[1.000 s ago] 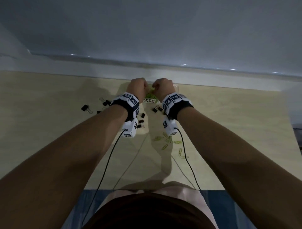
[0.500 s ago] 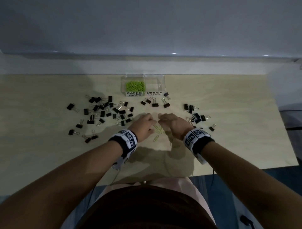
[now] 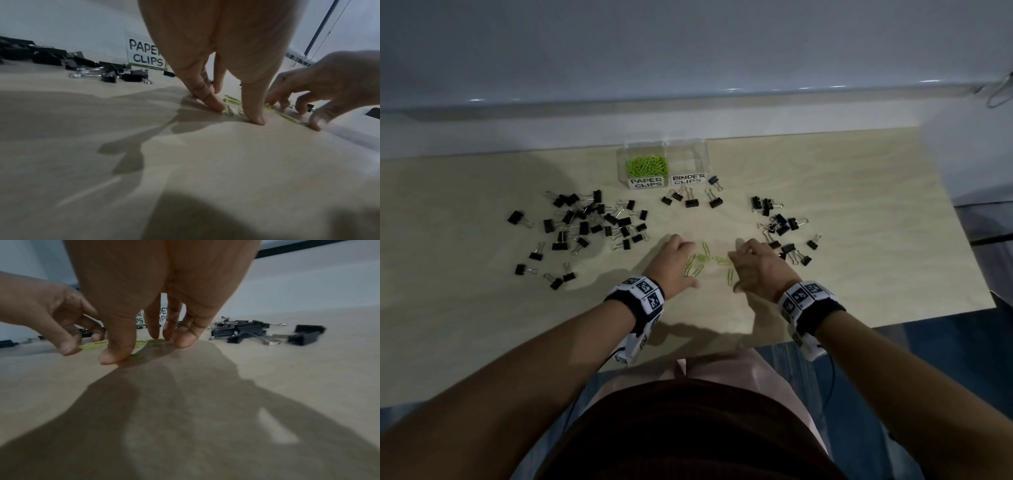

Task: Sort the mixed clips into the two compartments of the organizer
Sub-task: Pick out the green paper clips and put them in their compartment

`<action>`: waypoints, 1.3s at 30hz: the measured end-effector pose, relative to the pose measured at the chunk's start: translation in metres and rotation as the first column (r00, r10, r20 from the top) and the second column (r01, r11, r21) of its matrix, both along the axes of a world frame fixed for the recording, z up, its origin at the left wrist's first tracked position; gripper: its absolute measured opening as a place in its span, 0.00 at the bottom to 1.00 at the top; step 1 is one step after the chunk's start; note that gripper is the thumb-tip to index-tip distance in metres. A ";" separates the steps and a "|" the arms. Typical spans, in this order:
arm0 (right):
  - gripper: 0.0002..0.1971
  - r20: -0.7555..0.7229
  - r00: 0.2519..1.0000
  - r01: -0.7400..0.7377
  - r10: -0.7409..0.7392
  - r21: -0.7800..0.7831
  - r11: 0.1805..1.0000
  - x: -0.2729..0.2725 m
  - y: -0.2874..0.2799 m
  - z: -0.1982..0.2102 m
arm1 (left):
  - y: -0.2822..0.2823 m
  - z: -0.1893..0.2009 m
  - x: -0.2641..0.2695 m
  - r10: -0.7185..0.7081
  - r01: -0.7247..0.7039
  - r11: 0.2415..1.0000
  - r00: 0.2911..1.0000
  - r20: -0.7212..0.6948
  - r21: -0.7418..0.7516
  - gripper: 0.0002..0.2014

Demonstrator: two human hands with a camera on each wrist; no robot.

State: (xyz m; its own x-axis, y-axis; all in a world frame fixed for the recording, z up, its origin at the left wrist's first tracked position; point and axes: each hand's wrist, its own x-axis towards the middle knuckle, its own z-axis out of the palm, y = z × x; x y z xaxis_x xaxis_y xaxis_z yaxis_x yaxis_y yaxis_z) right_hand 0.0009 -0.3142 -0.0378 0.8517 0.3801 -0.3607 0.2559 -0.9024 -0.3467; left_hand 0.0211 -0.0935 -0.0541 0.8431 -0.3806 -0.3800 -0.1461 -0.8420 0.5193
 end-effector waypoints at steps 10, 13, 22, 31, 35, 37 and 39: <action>0.08 -0.048 0.971 0.238 -0.233 0.170 0.956 0.016 0.041 -0.003 | -0.027 0.001 0.009 0.108 -0.108 0.994 0.994 -0.021 -0.011 0.13; 0.07 -0.060 0.972 0.232 -0.226 0.121 0.965 0.017 0.046 0.005 | -0.027 0.005 0.012 0.069 -0.069 0.997 0.997 -0.017 0.023 0.09; 0.14 -0.022 0.999 0.028 -0.031 -0.109 0.994 0.019 0.050 0.014 | -0.026 0.012 0.012 -0.182 0.155 0.931 0.982 0.053 0.331 0.12; 0.17 -0.029 0.999 -0.033 0.029 -0.140 0.990 0.038 0.051 0.019 | -0.004 0.018 0.021 -0.292 0.227 0.865 0.953 0.082 0.447 0.15; 0.09 -0.058 0.961 0.273 -0.269 0.065 0.960 0.077 0.064 0.022 | 0.017 0.031 0.055 0.014 -0.031 0.983 0.996 0.092 0.180 0.11; 0.08 -0.038 0.936 0.352 -0.351 0.169 0.921 0.105 0.081 0.030 | 0.027 0.046 0.079 0.246 -0.249 0.969 0.962 0.117 0.007 0.08; 0.08 -0.010 0.927 0.365 -0.375 0.249 0.897 0.133 0.103 0.043 | 0.034 0.062 0.105 0.403 -0.389 0.915 0.901 0.162 -0.107 0.07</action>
